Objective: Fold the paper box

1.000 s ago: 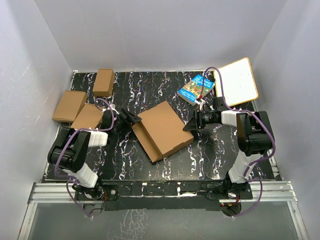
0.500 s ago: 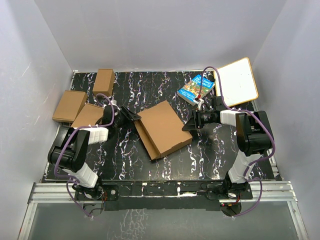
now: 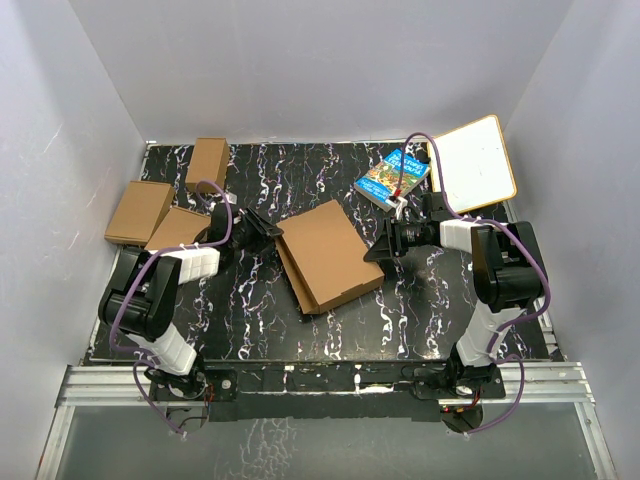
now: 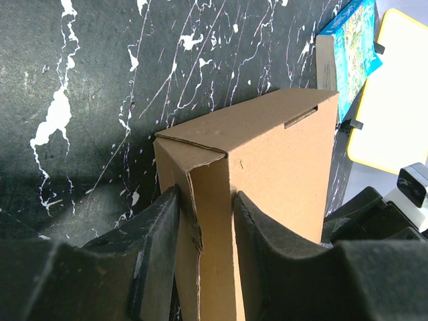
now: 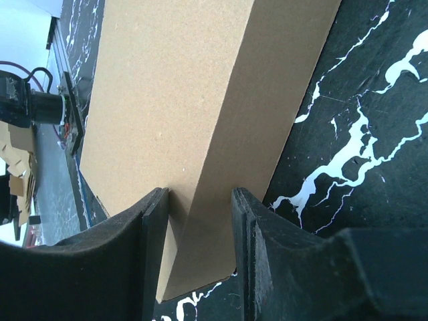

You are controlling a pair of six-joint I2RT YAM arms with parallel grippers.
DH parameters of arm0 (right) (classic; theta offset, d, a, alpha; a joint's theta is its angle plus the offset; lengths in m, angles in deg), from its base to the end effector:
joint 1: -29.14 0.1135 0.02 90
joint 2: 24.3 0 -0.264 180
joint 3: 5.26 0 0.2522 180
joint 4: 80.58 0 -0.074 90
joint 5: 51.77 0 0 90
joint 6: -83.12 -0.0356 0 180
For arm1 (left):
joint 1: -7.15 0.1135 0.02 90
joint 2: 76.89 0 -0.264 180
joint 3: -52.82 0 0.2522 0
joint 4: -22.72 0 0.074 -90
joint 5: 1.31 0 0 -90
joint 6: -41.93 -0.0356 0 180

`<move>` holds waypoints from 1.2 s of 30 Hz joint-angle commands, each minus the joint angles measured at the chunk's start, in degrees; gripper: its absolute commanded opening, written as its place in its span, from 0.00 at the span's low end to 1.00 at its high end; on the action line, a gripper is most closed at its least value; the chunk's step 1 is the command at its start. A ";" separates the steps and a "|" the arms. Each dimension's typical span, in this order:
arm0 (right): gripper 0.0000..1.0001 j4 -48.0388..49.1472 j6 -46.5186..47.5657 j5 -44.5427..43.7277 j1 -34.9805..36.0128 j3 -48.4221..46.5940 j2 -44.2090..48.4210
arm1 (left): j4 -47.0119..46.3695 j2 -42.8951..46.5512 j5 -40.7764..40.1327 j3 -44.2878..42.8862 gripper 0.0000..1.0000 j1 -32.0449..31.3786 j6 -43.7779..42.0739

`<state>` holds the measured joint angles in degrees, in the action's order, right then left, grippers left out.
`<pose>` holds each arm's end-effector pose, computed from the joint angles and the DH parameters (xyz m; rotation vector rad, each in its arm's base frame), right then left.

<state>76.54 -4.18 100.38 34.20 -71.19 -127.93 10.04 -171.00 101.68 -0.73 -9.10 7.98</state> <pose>0.3222 0.0601 0.1369 -0.5202 2.2769 1.4024 0.3113 -0.0991 0.1620 -0.6063 2.1176 -0.9828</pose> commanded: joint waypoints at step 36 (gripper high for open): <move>0.44 -1.42 4.57 -8.91 1.19 -1.31 -3.20 | 14.04 47.63 -6.14 25.10 0.92 -14.82 13.44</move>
<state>75.14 -3.92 100.49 34.51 -72.19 -128.70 19.11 -126.91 101.70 23.22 -17.60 15.13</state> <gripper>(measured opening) 0.448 0.924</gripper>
